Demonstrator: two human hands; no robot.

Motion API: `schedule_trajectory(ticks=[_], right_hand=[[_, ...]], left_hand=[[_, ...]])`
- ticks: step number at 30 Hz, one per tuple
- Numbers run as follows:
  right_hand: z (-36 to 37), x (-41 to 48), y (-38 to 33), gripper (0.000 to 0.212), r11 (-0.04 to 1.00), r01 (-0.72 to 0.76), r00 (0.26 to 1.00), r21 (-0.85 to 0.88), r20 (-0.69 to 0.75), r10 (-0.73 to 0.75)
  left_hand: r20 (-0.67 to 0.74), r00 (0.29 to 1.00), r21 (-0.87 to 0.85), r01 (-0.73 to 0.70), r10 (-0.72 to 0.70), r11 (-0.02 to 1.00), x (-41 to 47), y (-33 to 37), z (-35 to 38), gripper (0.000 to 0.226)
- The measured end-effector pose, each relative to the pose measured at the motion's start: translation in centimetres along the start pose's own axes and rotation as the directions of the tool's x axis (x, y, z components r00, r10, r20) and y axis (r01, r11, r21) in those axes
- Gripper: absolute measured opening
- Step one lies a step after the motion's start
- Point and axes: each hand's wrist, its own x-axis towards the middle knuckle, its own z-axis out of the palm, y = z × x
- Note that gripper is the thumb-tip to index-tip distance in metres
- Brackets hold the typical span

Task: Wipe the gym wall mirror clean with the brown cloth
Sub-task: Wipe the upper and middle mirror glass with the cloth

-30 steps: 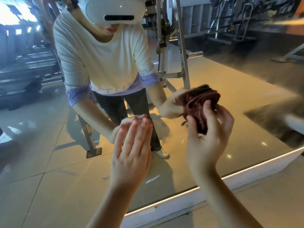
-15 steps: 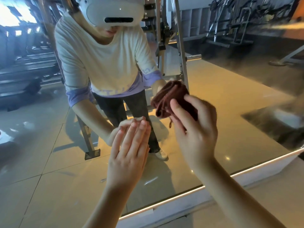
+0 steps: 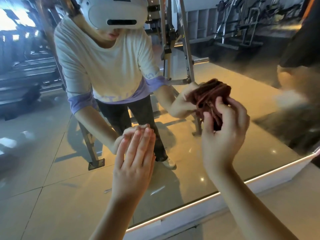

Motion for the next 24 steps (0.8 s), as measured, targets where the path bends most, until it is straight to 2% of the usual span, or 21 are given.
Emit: schedule_trajectory(ticks=[2,4,5,7,8,10,11,12,14,16,17,19,21,22,24], right_hand=[[-0.1,-1.7,-0.3,0.018,0.991,0.132,0.986,0.002,0.105,-0.132],[-0.6,-2.0,-0.2,0.015,0.944,0.324,0.918,0.056,0.224,-0.329],[-0.7,-1.4,0.3,0.015,0.929,0.366,0.899,0.06,0.236,-0.369],[-0.6,-0.2,1.5,0.016,0.956,0.293,0.945,-0.019,0.155,-0.287],[-0.6,0.2,2.0,0.018,0.983,0.172,0.982,-0.058,0.09,-0.167],[-0.7,-0.5,1.8,0.023,0.996,-0.065,0.998,-0.054,0.01,0.065],[-0.7,-1.4,1.5,0.024,0.996,-0.084,0.996,-0.042,0.025,0.085],[-0.7,-2.4,1.2,0.023,0.999,-0.037,0.997,-0.037,0.073,0.04],[-0.9,-3.6,0.8,0.02,0.988,0.151,0.968,-0.01,0.203,-0.146],[-1.1,-2.8,1.4,0.018,0.971,0.238,0.946,-0.016,0.228,-0.229],[-1.1,-2.3,2.0,0.017,0.978,0.205,0.963,-0.046,0.185,-0.194],[-1.1,-1.9,2.5,0.018,0.997,-0.001,0.997,-0.08,0.075,0.007],[-1.1,-3.4,1.8,0.019,0.986,-0.147,0.987,-0.072,0.057,0.151],[-1.0,-4.5,1.3,0.017,0.989,-0.13,0.986,-0.069,0.094,0.136],[-0.9,-6.4,0.1,0.015,0.998,0.042,0.975,-0.038,0.221,-0.033]], left_hand=[[-0.004,1.0,-0.01,0.008,-0.008,1.0,0.1,0.1,0.0,0.063],[-0.007,1.0,-0.003,0.011,-0.011,1.0,0.1,0.1,0.0,0.065],[-0.01,1.0,-0.003,0.014,-0.014,1.0,0.1,0.1,0.0,0.066],[-0.016,1.0,-0.01,0.022,-0.022,1.0,0.0,0.2,0.1,0.07],[-0.017,1.0,-0.014,0.02,-0.02,1.0,0.0,0.2,0.1,0.072],[-0.009,1.0,-0.02,0.011,-0.011,1.0,0.0,0.2,0.2,0.072],[-0.007,1.0,-0.018,0.009,-0.009,1.0,0.0,0.2,0.2,0.072],[-0.007,1.0,-0.013,0.007,-0.008,1.0,-0.1,0.2,0.3,0.072],[-0.008,1.0,-0.005,0.009,-0.009,1.0,-0.1,0.1,0.3,0.072],[-0.004,1.0,-0.007,0.01,-0.01,1.0,-0.1,0.1,0.2,0.072],[-0.002,1.0,-0.007,0.011,-0.011,1.0,-0.2,0.1,0.2,0.072],[-0.003,1.0,-0.009,0.008,-0.008,1.0,-0.1,0.1,0.3,0.071],[-0.004,1.0,-0.018,0.006,-0.006,1.0,-0.1,0.1,0.3,0.07],[-0.008,1.0,-0.019,0.008,-0.008,1.0,-0.1,0.1,0.3,0.07],[-0.023,1.0,-0.012,0.008,-0.009,1.0,-0.1,0.1,0.4,0.068]])
